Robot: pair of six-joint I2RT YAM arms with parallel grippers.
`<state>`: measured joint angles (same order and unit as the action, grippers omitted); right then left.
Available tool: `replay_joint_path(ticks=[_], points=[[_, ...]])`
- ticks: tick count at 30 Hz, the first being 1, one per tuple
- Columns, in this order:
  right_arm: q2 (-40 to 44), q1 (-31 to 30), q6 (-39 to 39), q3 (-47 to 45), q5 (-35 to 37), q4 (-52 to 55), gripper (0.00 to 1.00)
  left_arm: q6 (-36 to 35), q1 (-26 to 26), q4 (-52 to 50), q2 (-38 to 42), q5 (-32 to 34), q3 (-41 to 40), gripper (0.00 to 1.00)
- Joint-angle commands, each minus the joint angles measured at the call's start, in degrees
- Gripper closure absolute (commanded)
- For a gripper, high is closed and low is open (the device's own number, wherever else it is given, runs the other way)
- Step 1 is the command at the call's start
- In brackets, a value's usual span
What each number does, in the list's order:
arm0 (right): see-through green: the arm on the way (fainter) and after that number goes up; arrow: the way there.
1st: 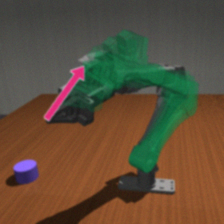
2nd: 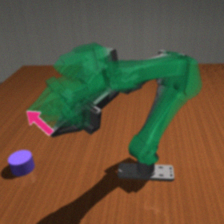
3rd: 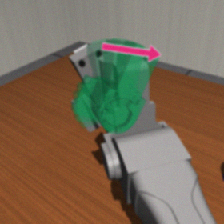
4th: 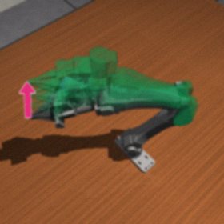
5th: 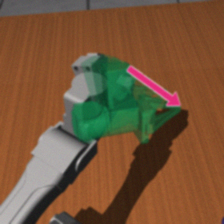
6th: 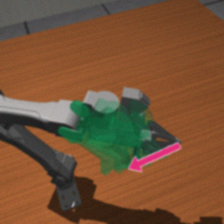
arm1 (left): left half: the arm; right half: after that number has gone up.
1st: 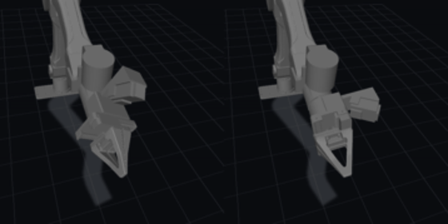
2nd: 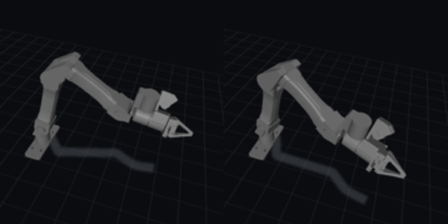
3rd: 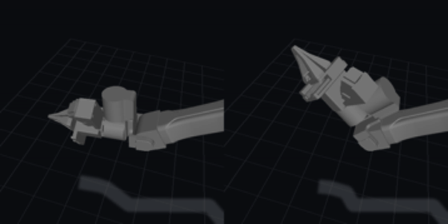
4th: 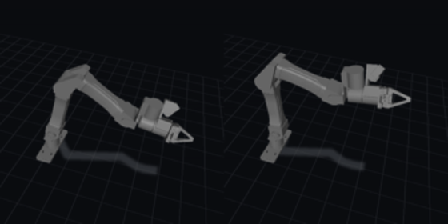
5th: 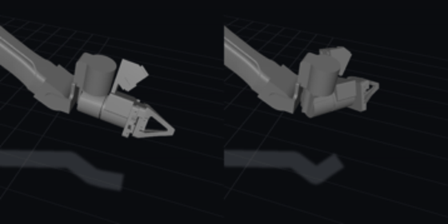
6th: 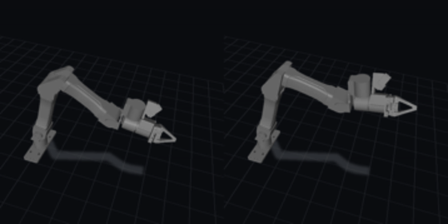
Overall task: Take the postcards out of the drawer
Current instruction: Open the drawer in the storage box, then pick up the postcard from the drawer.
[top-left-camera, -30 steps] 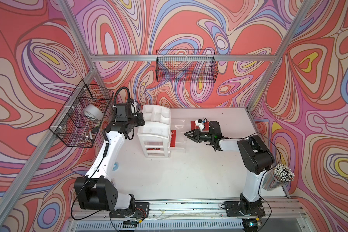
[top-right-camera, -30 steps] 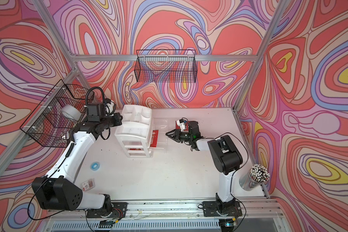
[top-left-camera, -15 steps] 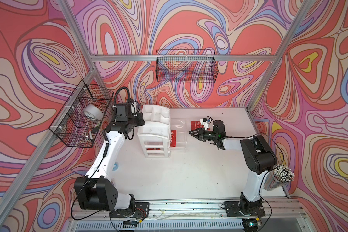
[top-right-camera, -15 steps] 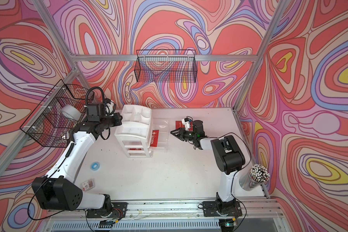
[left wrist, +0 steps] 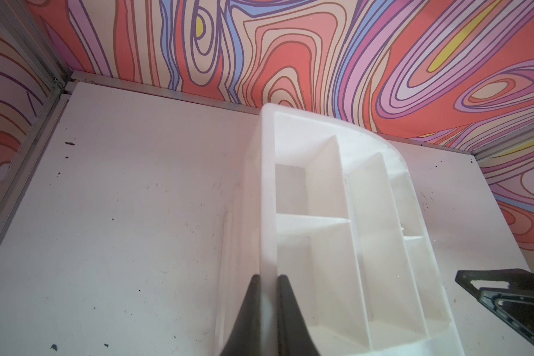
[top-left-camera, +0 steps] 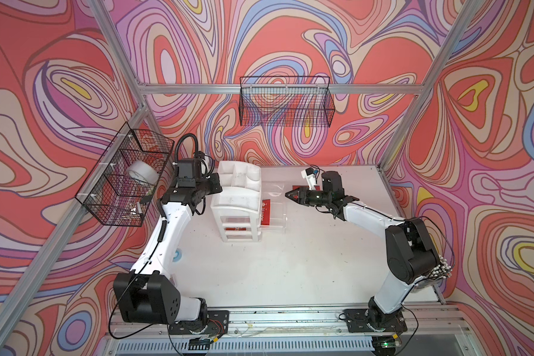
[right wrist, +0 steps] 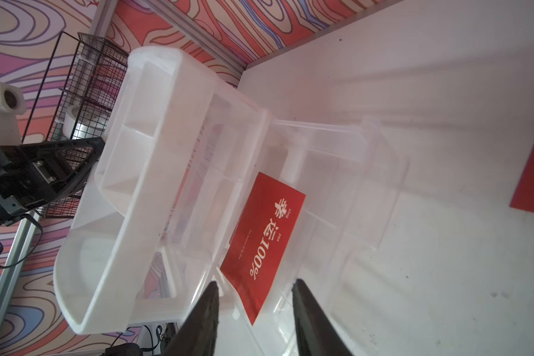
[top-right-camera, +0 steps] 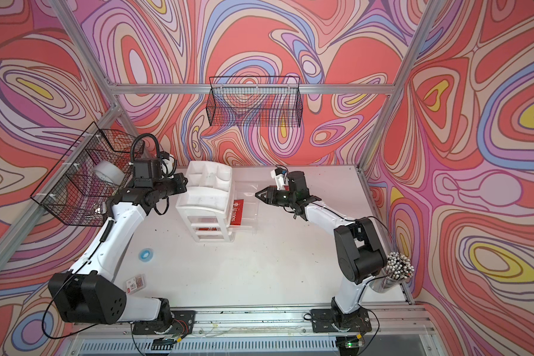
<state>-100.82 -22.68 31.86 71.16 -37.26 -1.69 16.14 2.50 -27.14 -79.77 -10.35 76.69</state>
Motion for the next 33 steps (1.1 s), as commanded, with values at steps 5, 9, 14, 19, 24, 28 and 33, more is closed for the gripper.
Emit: replay_joint_path(ticks=[5, 9, 14, 19, 24, 28, 33], points=[[-5.3, -6.2, -6.9, 13.2, 13.0, 20.5, 0.60, 1.7, -0.4, -1.5, 2.9, 1.8, -2.9, 1.00], [-9.9, -8.8, -7.1, 20.6, 18.8, 27.9, 0.64, 1.6, -0.3, -1.5, 2.7, 1.5, -2.9, 1.00], [-13.8, -11.0, -6.7, 25.6, 22.9, 32.7, 0.66, 1.4, -0.3, -1.3, 2.5, 1.6, -3.0, 1.00], [-16.8, -12.5, -6.8, 28.8, 24.3, 35.4, 0.66, 1.4, -0.3, -1.1, 2.2, 1.5, -3.0, 1.00], [-19.0, -13.1, -6.5, 30.6, 24.7, 36.7, 0.64, 1.4, -0.3, -1.3, 2.2, 1.2, -2.9, 1.00], [-21.0, -13.4, -6.7, 32.4, 25.0, 38.2, 0.62, 1.3, -0.3, -1.1, 2.2, 1.3, -3.4, 1.00], [-22.7, -13.4, -6.5, 33.4, 24.6, 38.5, 0.61, 1.2, -0.3, -1.2, 2.3, 1.4, -3.5, 1.00]])
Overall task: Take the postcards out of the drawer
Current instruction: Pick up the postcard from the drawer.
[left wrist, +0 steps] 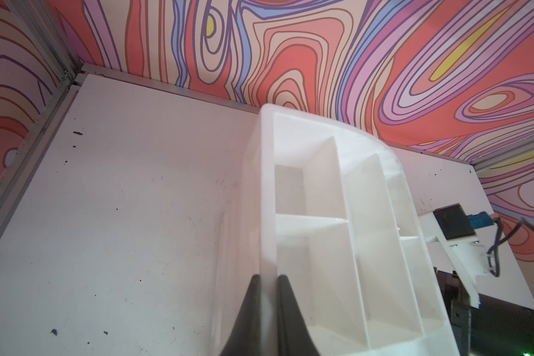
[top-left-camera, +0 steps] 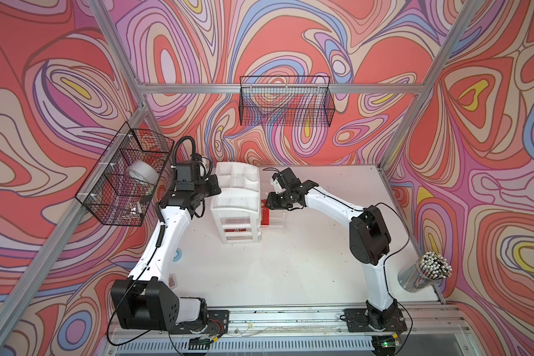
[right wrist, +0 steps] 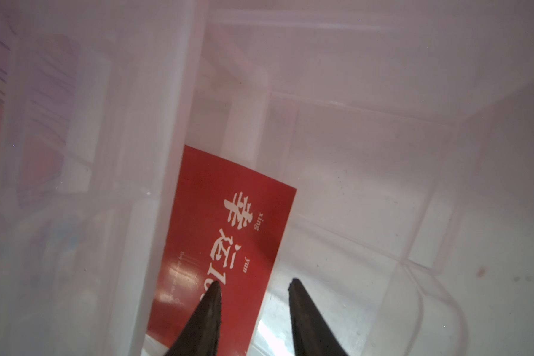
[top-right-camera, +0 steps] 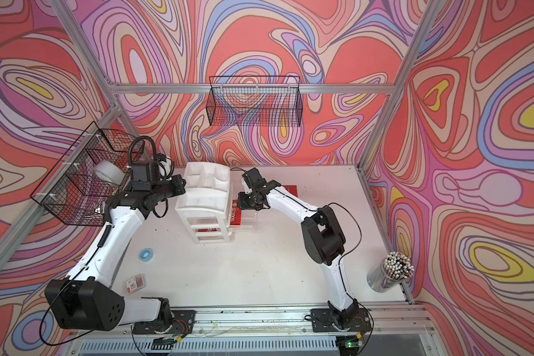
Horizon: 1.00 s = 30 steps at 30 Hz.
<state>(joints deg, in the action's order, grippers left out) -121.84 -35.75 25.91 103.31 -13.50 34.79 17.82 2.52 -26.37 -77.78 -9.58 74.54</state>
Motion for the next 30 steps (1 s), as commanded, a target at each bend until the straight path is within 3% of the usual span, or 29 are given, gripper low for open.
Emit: replay_joint_path(ticks=[1, 30], points=[[-1.9, -0.4, -0.6, 1.3, 0.6, 2.0, 0.61, -0.5, -0.3, -1.9, 0.4, 0.6, -1.4, 1.00], [-8.2, -0.9, -2.0, 7.0, -4.6, 4.2, 0.60, -0.9, -0.3, -2.1, 0.2, 0.1, -1.2, 1.00]])
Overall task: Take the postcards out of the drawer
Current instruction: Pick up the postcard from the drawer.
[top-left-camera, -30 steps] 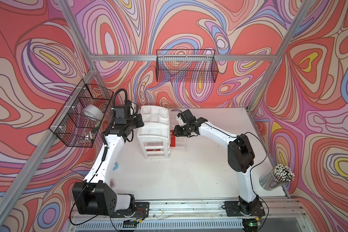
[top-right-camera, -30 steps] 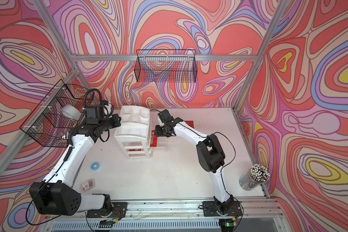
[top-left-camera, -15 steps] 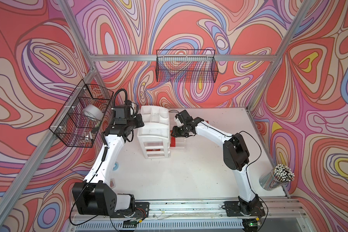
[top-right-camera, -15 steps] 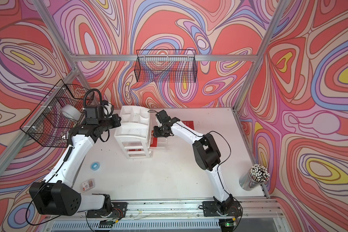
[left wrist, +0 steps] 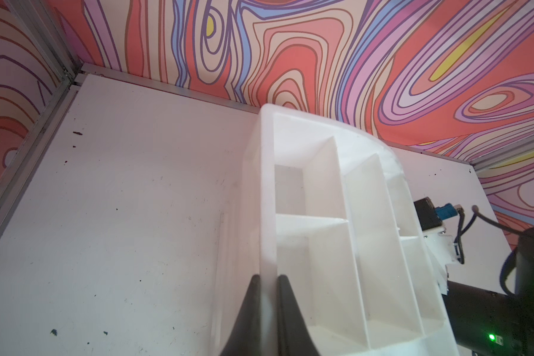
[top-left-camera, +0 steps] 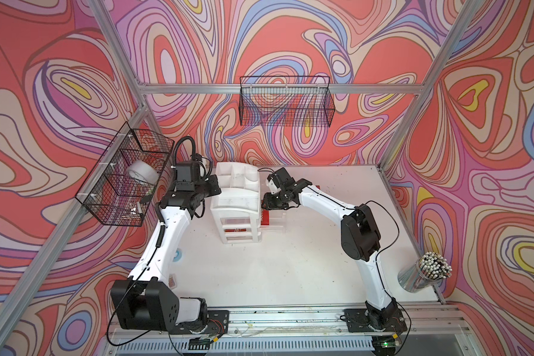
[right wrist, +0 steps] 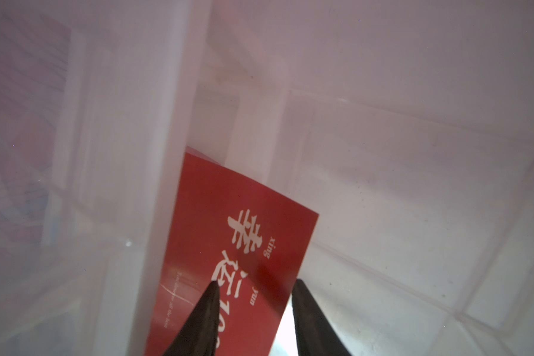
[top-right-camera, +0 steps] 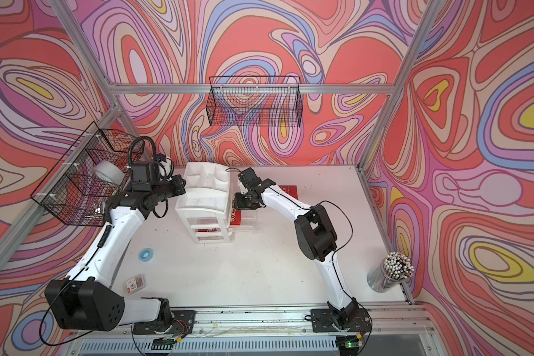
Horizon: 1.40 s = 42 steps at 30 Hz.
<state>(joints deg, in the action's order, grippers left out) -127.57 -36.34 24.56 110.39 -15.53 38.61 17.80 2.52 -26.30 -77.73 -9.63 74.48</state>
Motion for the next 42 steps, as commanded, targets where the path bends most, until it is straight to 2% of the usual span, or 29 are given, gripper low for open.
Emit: replay_joint_path(ticks=[1, 7, 19, 42], points=[[-2.2, -0.3, -0.5, -0.3, -3.0, -0.2, 0.60, -0.9, -0.3, -2.2, 0.1, 0.2, -1.2, 1.00], [-0.1, -0.3, 0.2, -2.7, -5.5, -4.0, 0.61, -1.0, -0.3, -2.1, 0.0, 0.0, -1.2, 1.00], [4.9, -0.3, 1.7, -6.9, -5.9, -8.3, 0.65, -1.2, -0.3, -2.0, 0.0, 0.2, -1.2, 1.00], [5.9, -0.3, 5.1, -11.6, -10.9, -14.6, 0.73, -1.2, -0.3, -1.8, -0.5, -0.7, -1.4, 1.00]])
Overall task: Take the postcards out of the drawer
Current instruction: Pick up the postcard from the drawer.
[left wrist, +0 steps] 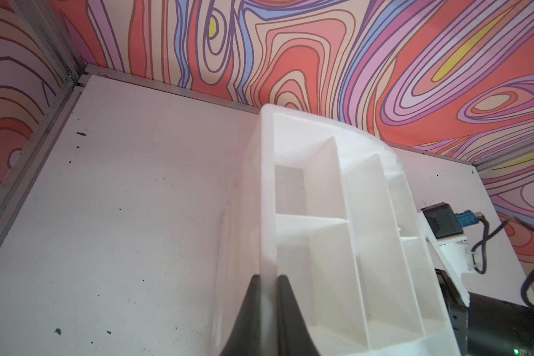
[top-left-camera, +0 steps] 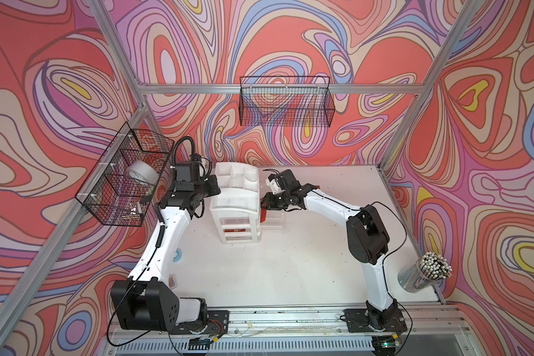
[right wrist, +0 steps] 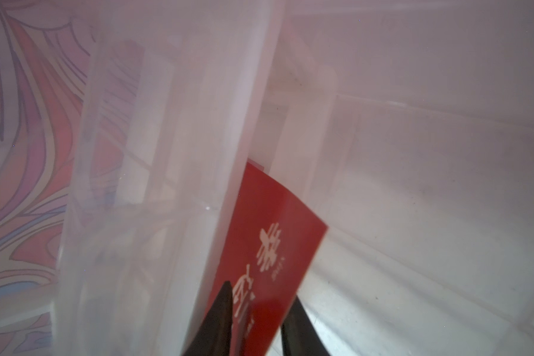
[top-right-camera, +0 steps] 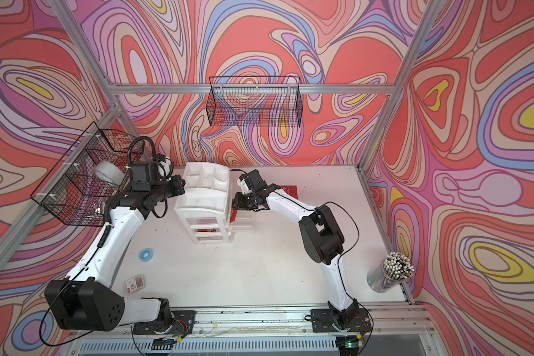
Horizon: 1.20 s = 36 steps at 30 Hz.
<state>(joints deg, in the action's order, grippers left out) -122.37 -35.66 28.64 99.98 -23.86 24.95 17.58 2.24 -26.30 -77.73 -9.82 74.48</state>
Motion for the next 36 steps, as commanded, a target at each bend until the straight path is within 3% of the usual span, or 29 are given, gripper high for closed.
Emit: replay_joint_path(ticks=[1, 4, 13, 16, 21, 29, 32, 36], points=[[0.6, -1.0, 1.1, -1.2, -2.7, -1.0, 0.74, -1.0, 0.0, -1.7, -0.5, -0.7, -1.4, 1.00], [0.4, -1.0, 1.1, -1.2, -2.4, -0.9, 0.76, -0.9, -0.1, -1.5, -0.6, -1.0, -1.4, 1.00], [-0.8, -0.9, 1.0, -1.1, -3.0, -1.8, 0.98, -1.0, 0.0, -2.5, -2.0, -2.7, 0.2, 1.00], [-1.3, -0.8, 0.8, 0.0, -3.2, -1.2, 1.00, -0.8, -0.1, -2.6, -2.2, -2.8, 0.6, 1.00], [-0.6, -0.5, 0.5, 0.3, -2.6, -1.4, 1.00, -0.8, 0.0, -3.6, -2.3, -2.2, 1.9, 0.87], [1.8, 0.4, -1.9, 0.8, 1.4, 2.0, 1.00, -0.5, -0.1, -2.2, -1.0, -1.4, 1.1, 0.75], [3.0, 0.5, -3.0, 0.9, 3.6, 3.5, 1.00, 0.2, 0.0, -0.2, 0.5, -0.7, -0.4, 0.64], [4.5, 1.2, -3.9, 0.9, 5.3, 4.6, 1.00, 0.5, -0.1, 1.0, 2.3, -0.2, -1.1, 0.59]])
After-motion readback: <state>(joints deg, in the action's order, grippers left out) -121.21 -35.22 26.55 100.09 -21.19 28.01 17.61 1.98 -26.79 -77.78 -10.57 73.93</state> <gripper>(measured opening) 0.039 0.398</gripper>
